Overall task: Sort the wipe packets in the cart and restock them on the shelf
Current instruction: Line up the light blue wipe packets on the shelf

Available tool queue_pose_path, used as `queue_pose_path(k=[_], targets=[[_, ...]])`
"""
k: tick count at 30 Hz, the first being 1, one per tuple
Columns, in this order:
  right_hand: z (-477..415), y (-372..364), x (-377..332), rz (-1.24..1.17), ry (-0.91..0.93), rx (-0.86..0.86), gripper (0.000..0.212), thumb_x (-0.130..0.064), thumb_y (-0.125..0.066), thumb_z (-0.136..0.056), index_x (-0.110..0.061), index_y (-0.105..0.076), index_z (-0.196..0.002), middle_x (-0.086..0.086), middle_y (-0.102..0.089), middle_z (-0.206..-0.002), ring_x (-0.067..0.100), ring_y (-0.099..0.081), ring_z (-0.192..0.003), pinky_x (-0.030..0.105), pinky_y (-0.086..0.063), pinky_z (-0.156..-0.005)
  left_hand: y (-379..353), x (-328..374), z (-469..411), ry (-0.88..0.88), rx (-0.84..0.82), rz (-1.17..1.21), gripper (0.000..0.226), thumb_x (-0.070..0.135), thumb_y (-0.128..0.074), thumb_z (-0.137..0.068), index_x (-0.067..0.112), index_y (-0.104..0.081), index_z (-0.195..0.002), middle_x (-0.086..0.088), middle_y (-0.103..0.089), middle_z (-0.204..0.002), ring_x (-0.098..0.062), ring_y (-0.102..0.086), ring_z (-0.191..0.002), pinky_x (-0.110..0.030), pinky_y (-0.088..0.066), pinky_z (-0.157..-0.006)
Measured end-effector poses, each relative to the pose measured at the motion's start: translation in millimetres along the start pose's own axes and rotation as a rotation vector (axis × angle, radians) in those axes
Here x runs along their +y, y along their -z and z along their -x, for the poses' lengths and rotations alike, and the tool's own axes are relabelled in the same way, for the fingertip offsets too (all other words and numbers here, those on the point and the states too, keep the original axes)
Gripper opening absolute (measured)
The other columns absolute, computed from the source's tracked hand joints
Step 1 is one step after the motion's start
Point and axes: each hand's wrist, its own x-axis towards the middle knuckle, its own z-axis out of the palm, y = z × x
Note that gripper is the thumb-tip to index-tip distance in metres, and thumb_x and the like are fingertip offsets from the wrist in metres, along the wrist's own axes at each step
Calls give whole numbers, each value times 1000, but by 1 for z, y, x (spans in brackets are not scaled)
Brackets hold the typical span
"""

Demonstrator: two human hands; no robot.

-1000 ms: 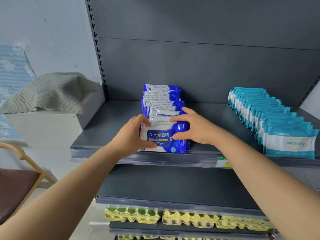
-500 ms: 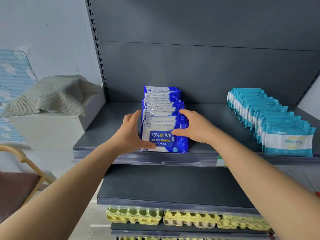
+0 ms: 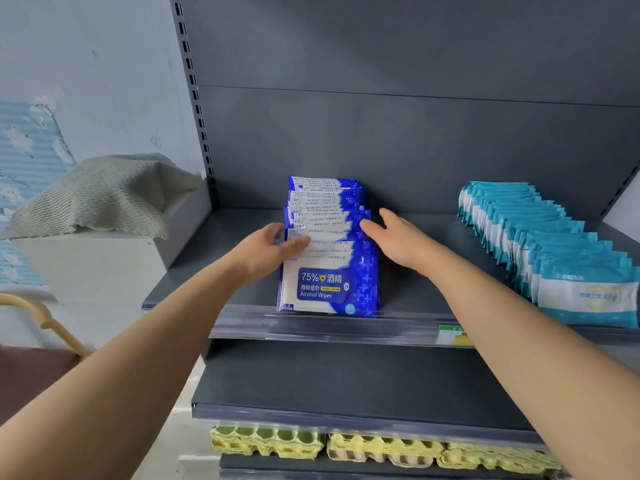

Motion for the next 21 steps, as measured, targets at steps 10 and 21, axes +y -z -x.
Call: queue_pose_path(k=[10, 21], targets=[[-36, -15, -8, -102, -52, -199, 59, -50, -44, -84, -16, -42, -133, 5, -63, -121, 24, -64, -103, 44, -48, -96, -27, 11, -48, 115, 30, 133, 39, 33, -48, -95, 8, -34, -122, -9, -59, -111, -17, -61, -87, -30, -49, -64], [-105, -6, -12, -158, -118, -6, 60, -38, -34, -99, -8, -16, -149, 10, -39, -147, 25, -39, -133, 36, -30, -105, -5, 31, -114, 159, 117, 392, 21, 34, -41, -100, 23, -37, -118, -2, -50, -114, -21, -54, -106, -39, -42, -102]])
